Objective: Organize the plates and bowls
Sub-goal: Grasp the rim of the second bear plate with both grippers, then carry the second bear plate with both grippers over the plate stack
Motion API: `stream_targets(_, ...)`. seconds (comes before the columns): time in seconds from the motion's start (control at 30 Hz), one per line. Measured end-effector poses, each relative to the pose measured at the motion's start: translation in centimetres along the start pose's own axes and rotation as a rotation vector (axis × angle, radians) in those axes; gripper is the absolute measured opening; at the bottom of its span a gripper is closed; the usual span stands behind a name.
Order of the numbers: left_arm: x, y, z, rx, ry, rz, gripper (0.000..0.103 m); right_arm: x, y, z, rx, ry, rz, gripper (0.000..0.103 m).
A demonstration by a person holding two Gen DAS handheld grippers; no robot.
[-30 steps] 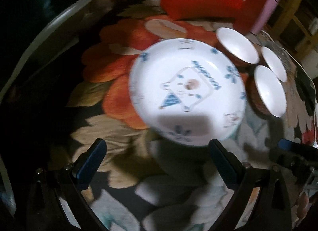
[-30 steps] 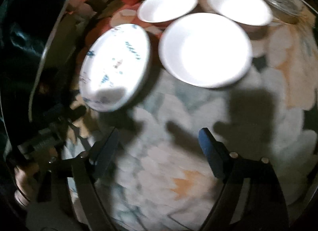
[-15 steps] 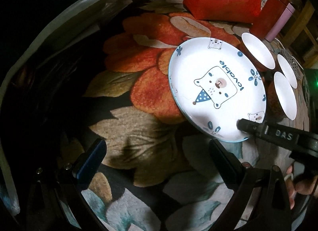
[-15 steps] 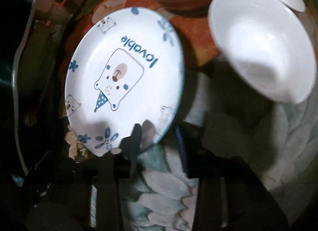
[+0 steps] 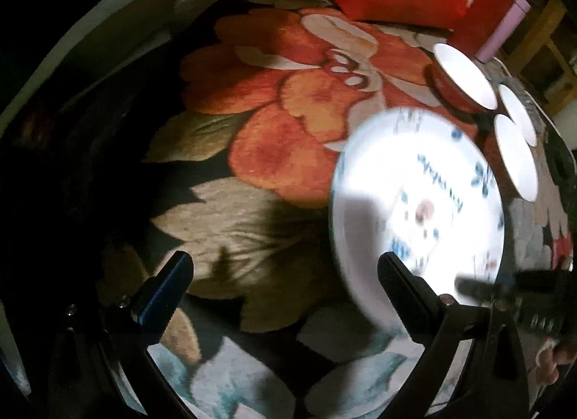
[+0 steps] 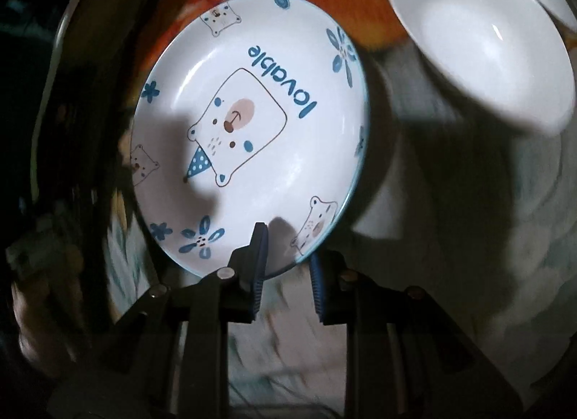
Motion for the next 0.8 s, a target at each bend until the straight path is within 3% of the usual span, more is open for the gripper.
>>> stream_targets(0.17,0.4,-1.0,-2.8,0.065,-0.067,0.033,0.101,3.9,0.5,-2.2,0.002,0.06,0.052,0.022)
stream_targets(0.27,1.0,-2.2,-4.8,0.095,-0.109,0.072,0.098,4.3,1.9,-3.4,0.021,0.059,0.006,0.022)
stream_targets(0.43,1.5,-4.6,-7.0,0.106,-0.141,0.137,0.081,2.5,2.3,-4.4,0.018,-0.051,-0.059,0.025)
stream_targets(0.47,1.6,-5.0,-7.2,0.118,-0.128,0.146,0.071,2.2,2.1,-4.4,0.017,-0.063,-0.063,0.025)
stream_targets(0.5,1.8,-5.2,-7.4,0.13,-0.119,0.156,0.055,1.8,1.8,-4.2,0.019,-0.068,-0.069,0.025)
stream_targets(0.8,4.8,-4.7,-8.6,0.168,-0.124,0.203,0.053,0.3,1.2,-3.9,0.135,-0.011,-0.13,0.024)
Point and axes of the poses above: each gripper's, at about its wrist camera, not at the fingertips, and y roughly against the way its jaws point, z to its left, x to its underside, the point moved 6 cm from there along -y, roughly the way its jaws point, and after that the axes turned 14 degrees about x, right-handed, at the moved point
